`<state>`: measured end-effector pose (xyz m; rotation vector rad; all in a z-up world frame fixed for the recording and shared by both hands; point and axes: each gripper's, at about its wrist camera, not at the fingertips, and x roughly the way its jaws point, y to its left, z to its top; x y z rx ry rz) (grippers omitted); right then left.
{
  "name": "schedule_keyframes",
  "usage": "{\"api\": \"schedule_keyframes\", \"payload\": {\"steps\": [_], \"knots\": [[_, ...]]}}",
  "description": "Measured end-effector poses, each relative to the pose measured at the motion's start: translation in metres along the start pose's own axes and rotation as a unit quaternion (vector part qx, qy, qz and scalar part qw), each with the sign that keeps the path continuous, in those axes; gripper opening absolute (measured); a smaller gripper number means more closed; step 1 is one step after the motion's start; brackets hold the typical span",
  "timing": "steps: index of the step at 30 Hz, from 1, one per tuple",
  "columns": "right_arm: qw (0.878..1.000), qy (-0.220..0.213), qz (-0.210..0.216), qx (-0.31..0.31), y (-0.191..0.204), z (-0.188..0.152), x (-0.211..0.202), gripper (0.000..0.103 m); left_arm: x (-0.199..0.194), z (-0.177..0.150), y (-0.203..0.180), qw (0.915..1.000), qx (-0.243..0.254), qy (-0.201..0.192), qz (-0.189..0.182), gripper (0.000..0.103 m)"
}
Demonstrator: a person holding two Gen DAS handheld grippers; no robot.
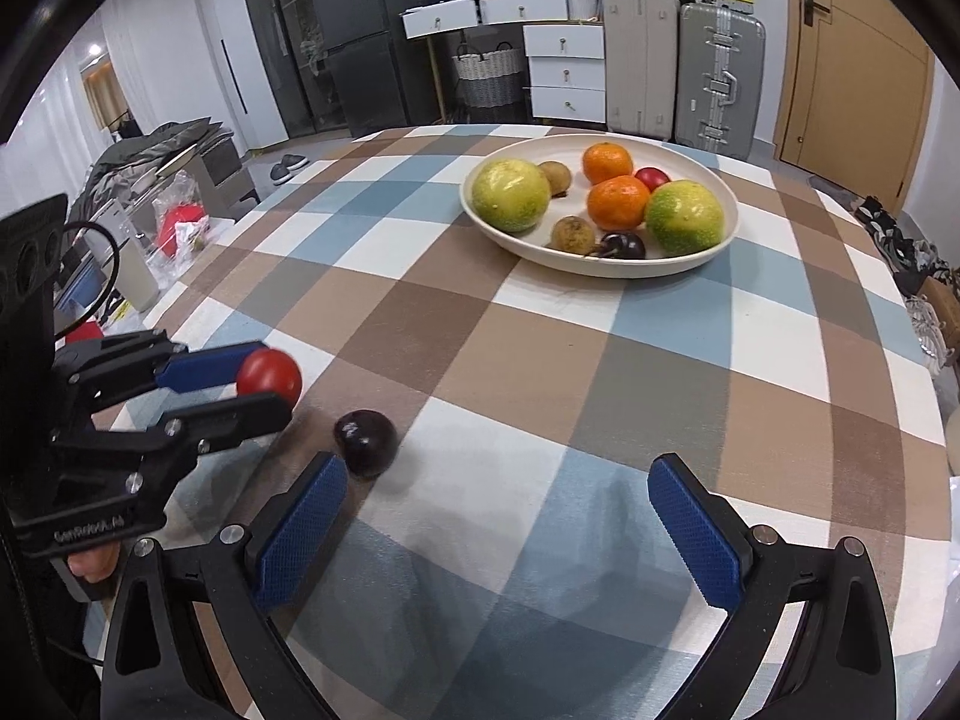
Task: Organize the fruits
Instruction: 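Grasp the red tomato with the left tool while the right tool grasps the dark plum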
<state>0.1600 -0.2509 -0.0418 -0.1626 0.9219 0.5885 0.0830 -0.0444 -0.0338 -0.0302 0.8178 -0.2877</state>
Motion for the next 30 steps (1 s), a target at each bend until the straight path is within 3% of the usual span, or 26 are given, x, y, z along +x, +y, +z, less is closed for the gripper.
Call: {"api": "schedule_keyframes", "payload": {"steps": [5,7,9,17,25,30], "knots": [[0.999,0.017,0.0,-0.034,0.019,0.0,0.011,0.099,-0.001,0.003,0.009,0.9999,-0.013,-0.006,0.006,0.03],[0.999,0.022,0.004,-0.045,0.028,0.001,0.016,0.087,-0.001,0.005,0.01,0.9998,-0.014,-0.007,0.01,0.03],[0.998,0.027,0.005,-0.052,0.032,0.001,0.02,0.082,0.0,0.007,0.011,0.9998,-0.014,-0.009,0.013,0.03],[0.997,0.025,0.019,-0.074,0.044,0.003,0.026,0.069,0.001,0.011,0.012,0.9995,-0.02,-0.016,0.019,0.03],[0.996,0.015,0.023,-0.084,0.047,0.004,0.023,0.029,0.005,0.015,0.018,0.9992,-0.027,-0.017,0.023,0.03],[0.995,0.007,0.03,-0.099,0.053,0.002,0.019,0.026,0.006,0.016,0.02,0.999,-0.03,-0.02,0.025,0.03]]}}
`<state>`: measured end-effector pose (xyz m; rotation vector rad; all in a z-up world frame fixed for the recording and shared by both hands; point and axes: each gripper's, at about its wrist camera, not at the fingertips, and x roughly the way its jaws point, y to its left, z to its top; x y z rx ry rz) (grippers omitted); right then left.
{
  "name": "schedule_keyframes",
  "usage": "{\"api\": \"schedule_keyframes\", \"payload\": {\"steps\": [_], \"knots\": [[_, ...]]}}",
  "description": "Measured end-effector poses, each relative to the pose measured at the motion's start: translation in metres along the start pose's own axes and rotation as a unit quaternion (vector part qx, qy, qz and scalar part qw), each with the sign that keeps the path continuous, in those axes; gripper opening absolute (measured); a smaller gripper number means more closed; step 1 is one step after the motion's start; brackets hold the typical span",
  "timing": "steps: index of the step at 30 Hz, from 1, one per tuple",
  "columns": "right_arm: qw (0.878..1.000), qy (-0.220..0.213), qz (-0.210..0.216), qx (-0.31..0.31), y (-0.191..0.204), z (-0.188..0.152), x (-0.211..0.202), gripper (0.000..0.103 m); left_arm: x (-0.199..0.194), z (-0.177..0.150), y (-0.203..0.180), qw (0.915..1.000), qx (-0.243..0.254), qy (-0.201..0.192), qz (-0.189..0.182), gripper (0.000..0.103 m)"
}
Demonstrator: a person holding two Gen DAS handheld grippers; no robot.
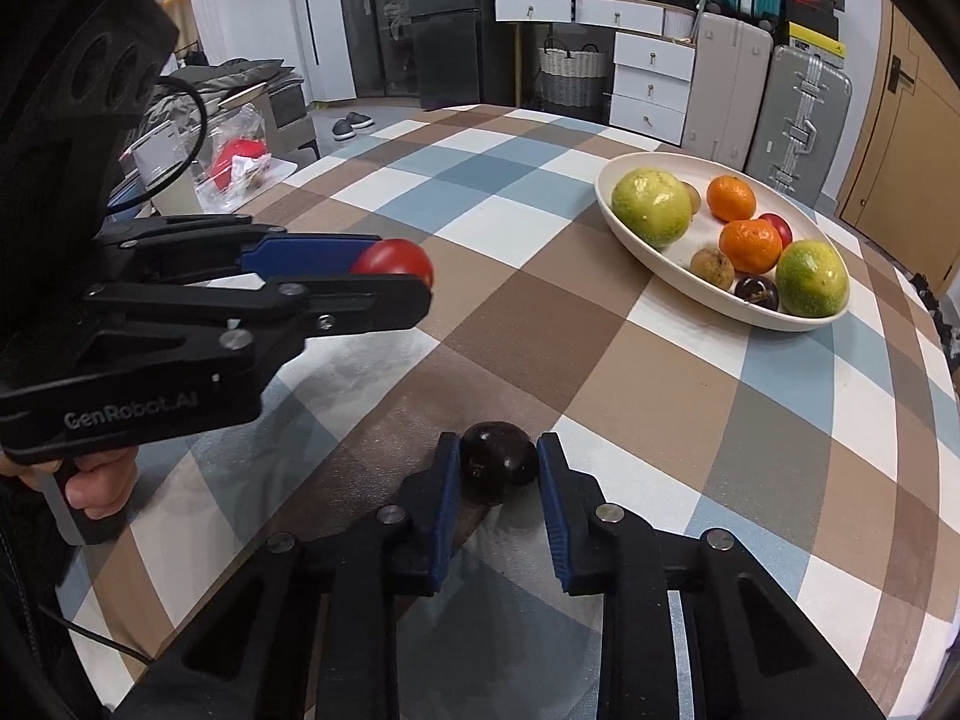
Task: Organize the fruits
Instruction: 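Grasp the red tomato with the left tool while the right tool grasps the dark plum, then carry the tomato with the left tool while the right tool carries the plum to the plate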
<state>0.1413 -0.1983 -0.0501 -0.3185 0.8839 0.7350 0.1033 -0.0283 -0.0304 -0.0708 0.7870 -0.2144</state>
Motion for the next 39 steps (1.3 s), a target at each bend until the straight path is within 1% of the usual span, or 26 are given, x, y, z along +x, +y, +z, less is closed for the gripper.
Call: {"api": "schedule_keyframes", "payload": {"steps": [11,18,27,39], "knots": [[1.0,-0.015,0.001,0.008,-0.003,0.0,-0.007,0.026,0.001,0.001,0.001,1.0,-0.001,-0.003,0.003,0.03],[0.999,-0.038,-0.005,0.023,-0.013,0.004,-0.022,0.026,-0.003,0.009,-0.003,0.9999,0.0,-0.016,0.003,0.03],[0.994,-0.081,-0.023,0.072,-0.048,0.015,-0.049,0.026,-0.006,0.026,-0.007,0.9995,0.003,-0.03,0.002,0.03],[0.987,-0.108,-0.042,0.115,-0.088,0.034,-0.071,0.026,-0.004,0.066,-0.016,0.9985,0.011,-0.054,-0.009,0.03]]}}
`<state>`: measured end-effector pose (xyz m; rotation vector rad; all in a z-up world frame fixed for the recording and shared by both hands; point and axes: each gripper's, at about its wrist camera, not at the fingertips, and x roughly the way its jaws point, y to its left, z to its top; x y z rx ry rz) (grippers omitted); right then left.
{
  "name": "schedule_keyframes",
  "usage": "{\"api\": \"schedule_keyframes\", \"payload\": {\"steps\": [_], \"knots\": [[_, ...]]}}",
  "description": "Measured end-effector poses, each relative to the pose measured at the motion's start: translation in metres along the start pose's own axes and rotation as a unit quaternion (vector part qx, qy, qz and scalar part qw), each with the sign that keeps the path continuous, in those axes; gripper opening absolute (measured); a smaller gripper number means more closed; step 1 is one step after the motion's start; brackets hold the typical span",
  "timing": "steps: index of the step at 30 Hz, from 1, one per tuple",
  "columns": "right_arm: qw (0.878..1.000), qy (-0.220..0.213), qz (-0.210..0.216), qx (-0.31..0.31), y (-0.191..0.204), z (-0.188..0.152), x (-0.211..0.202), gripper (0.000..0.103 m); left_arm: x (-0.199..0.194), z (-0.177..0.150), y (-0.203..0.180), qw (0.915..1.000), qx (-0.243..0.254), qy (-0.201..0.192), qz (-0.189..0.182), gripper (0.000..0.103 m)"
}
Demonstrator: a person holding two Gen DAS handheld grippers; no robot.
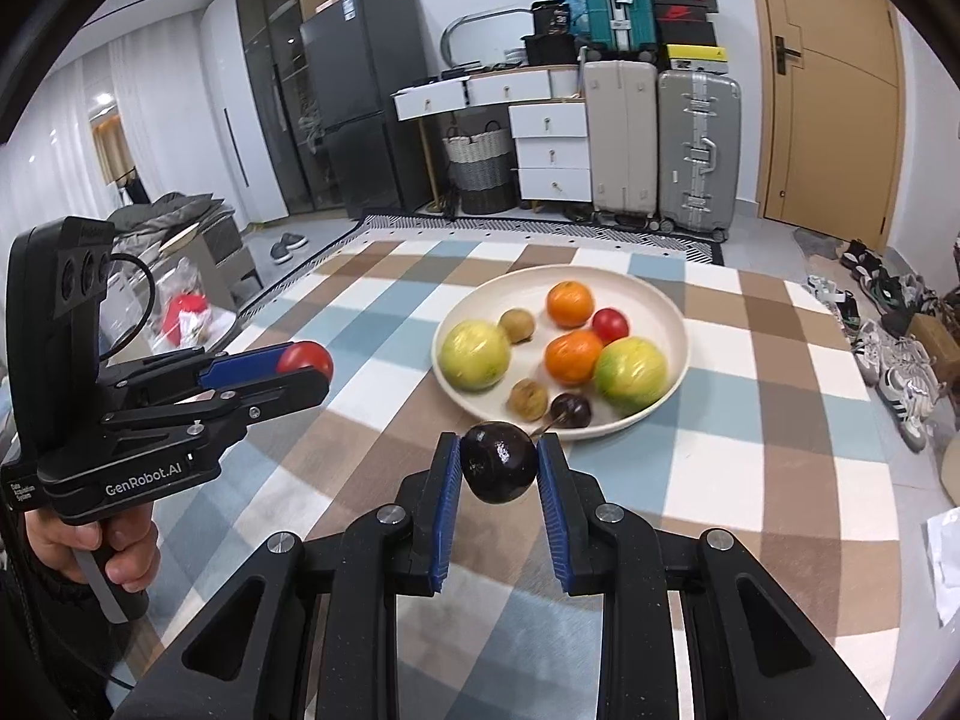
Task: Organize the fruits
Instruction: 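Carry the tomato with the left tool while the right tool carries the plum to the plate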
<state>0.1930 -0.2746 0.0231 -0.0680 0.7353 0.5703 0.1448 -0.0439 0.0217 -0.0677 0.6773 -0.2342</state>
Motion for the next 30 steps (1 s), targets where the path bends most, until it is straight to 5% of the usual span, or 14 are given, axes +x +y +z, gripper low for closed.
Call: {"api": "schedule_keyframes", "payload": {"steps": [11,30], "knots": [[0.999,-0.022,-0.017,0.02,-0.026,0.033,0.0,0.026,0.022,0.042,0.003,0.9998,0.003,-0.017,-0.007,0.03],[0.998,0.001,-0.037,0.055,-0.075,0.058,0.067,0.026,0.119,0.069,0.034,0.9999,-0.008,0.011,0.009,0.03]]}}
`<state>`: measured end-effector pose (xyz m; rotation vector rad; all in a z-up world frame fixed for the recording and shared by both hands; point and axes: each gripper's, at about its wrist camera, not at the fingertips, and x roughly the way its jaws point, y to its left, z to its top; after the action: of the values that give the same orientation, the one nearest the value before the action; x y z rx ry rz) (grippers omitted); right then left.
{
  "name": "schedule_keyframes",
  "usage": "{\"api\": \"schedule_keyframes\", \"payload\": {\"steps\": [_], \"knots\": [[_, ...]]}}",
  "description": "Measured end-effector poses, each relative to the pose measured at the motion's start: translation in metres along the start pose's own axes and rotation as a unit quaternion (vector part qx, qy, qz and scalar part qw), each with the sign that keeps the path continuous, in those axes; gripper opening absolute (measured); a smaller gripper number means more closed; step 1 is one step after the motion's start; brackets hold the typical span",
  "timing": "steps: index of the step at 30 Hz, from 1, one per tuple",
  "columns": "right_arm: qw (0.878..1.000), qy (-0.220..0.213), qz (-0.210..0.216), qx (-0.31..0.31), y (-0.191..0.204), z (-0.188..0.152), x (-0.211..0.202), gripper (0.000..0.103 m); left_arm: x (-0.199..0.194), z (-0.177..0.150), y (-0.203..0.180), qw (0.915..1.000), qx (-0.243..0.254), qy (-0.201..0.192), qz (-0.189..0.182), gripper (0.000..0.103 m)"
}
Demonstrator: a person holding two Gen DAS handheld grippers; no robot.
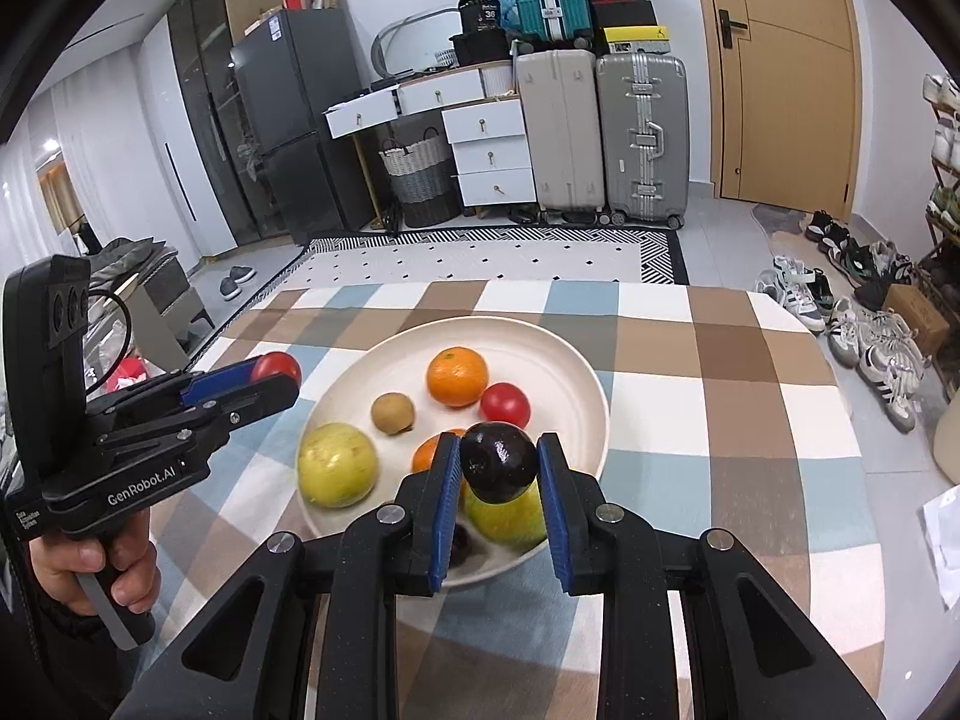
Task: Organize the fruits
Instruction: 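Carry the tomato with the left tool while the right tool carries the plum to the plate, then lower the tomato and plum onto the plate and open both tools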
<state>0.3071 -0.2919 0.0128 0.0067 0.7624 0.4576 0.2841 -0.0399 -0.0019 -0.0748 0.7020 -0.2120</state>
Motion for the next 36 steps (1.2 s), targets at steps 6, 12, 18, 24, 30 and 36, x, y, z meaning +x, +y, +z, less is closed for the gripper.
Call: {"api": "schedule_keyframes", "payload": {"steps": [6,12,18,24,30,36], "knots": [[1.0,0.003,-0.002,0.004,-0.01,0.012,0.018,0.026,0.019,0.004,0.005,1.0,0.0,0.004,0.003,0.03],[1.0,0.006,-0.004,0.008,-0.02,0.017,0.032,0.026,0.038,0.008,0.008,0.9999,0.005,0.008,0.008,0.03],[1.0,0.016,-0.005,0.011,-0.026,0.017,0.044,0.026,0.052,0.008,0.013,0.9998,0.005,0.014,0.013,0.03],[1.0,0.025,-0.005,0.011,-0.031,0.015,0.052,0.026,0.058,0.004,0.014,0.9997,0.008,0.018,0.013,0.03],[1.0,0.026,0.0,0.016,-0.033,0.016,0.054,0.027,0.061,0.004,0.013,0.9997,0.011,0.016,0.011,0.03],[1.0,0.016,-0.001,0.019,-0.033,0.017,0.049,0.037,0.054,0.005,0.011,0.9998,0.009,0.011,0.012,0.031]]}}
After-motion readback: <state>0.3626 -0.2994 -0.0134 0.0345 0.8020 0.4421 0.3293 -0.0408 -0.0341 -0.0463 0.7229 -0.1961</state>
